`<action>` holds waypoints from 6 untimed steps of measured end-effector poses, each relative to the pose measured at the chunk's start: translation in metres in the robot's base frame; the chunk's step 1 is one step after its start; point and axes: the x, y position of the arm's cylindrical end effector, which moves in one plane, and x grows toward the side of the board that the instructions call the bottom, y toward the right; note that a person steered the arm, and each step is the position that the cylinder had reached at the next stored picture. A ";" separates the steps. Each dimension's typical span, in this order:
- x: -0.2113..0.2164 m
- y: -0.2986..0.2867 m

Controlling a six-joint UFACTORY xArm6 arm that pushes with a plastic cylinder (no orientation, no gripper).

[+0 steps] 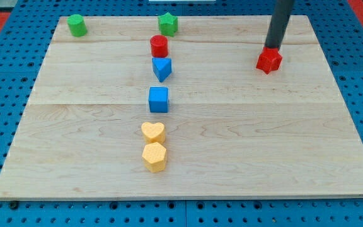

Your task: Push the red star parallel to the right of the yellow heart

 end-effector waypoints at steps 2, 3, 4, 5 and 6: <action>0.050 -0.010; 0.048 -0.065; 0.082 -0.071; 0.120 -0.058; 0.127 -0.088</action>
